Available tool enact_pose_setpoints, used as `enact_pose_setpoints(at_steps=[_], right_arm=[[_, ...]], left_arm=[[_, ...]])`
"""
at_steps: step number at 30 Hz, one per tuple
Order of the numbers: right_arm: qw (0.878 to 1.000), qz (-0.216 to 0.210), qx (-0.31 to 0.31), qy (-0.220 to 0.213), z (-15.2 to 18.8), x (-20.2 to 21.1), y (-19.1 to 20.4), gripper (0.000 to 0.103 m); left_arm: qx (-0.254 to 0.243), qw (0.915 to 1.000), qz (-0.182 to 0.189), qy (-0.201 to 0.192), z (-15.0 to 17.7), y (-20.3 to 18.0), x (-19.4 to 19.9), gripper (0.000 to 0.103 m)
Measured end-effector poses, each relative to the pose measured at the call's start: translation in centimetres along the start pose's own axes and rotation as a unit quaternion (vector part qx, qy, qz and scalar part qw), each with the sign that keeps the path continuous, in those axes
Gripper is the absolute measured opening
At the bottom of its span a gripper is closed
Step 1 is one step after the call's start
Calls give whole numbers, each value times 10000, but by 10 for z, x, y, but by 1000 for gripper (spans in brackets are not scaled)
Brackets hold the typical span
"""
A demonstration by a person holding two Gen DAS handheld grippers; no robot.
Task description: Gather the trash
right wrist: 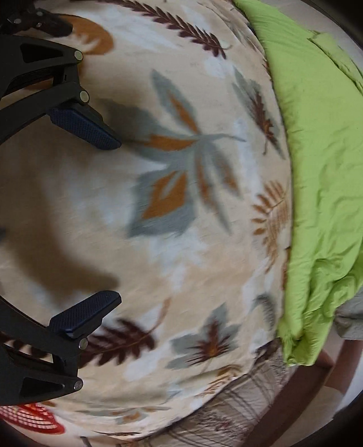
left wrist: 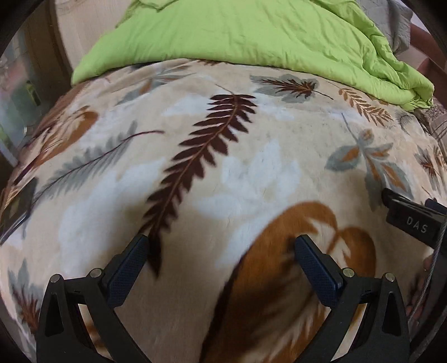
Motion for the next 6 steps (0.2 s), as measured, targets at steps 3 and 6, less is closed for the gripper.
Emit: enact_pose_setpoints(at_steps=[3,6], right_arm=[[9998,-23,-96,-184,-9,-12,2,103],[9987,-223,-346,-286,-8,-12,0,103]], left_arm=[[73,9999,117,-39,-8,2,-5,103],[22,9999,79,-68,-10,0,-8,103]])
Point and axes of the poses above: each gripper's, at about its wrist camera, not at the fingertips, and x roughly against the way its jaws point, y to its left, z to its underside, the point moved 9 cm from there along -x, roughly the way its jaws point, and after that the axes turned 8 degrees about x, right-handed, at the moved point
